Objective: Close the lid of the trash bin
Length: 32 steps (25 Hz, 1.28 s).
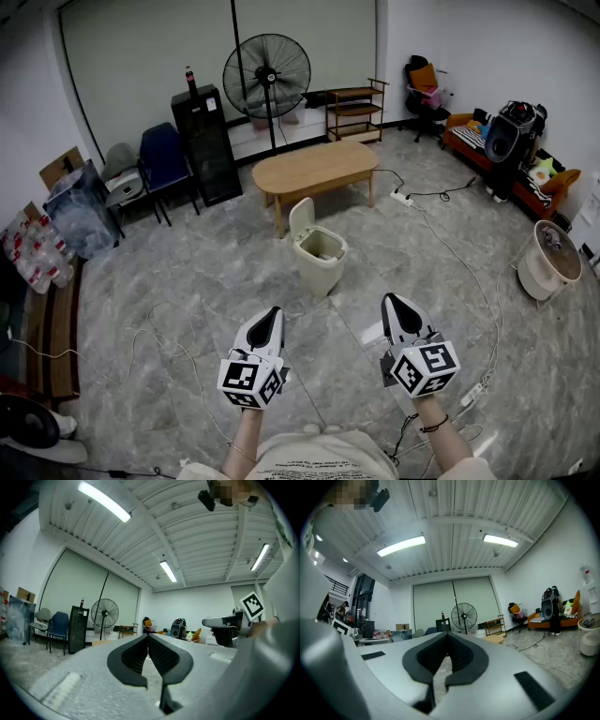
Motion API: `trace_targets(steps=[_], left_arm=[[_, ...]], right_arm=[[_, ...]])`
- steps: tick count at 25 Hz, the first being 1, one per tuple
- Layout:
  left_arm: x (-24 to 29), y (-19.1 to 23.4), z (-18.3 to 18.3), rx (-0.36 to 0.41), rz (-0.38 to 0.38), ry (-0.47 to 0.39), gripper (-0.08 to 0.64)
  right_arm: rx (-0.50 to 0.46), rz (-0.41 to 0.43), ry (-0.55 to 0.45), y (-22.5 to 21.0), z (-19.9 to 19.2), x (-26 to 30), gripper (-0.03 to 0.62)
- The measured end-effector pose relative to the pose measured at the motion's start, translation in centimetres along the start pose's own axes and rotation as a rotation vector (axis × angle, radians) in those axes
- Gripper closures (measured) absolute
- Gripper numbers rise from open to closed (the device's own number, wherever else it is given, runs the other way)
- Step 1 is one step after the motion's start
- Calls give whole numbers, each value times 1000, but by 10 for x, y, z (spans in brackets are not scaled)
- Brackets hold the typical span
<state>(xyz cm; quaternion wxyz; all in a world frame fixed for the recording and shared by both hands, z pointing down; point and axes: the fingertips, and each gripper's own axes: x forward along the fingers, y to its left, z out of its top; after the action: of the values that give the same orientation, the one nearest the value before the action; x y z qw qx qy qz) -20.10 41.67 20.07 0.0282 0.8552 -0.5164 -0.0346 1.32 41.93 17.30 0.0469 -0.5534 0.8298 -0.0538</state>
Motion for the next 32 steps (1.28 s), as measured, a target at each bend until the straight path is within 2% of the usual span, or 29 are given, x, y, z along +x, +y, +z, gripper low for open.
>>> trace_targets(steps=[7, 15, 22, 25, 32], left_arm=[[0, 7, 4, 28, 24, 6, 537], [3, -9, 2, 59, -11, 14, 535], [7, -19, 2, 40, -3, 9, 529], [10, -24, 0, 19, -2, -2, 422], [18, -26, -1, 51, 44, 5, 310]], right_arm=[[-8, 9, 7, 5, 1, 3, 589], [2, 2, -9, -1, -2, -3, 589], [8, 22, 3, -6, -10, -8, 589], [5, 26, 7, -14, -14, -12, 589], [21, 46, 22, -24, -20, -11, 588]])
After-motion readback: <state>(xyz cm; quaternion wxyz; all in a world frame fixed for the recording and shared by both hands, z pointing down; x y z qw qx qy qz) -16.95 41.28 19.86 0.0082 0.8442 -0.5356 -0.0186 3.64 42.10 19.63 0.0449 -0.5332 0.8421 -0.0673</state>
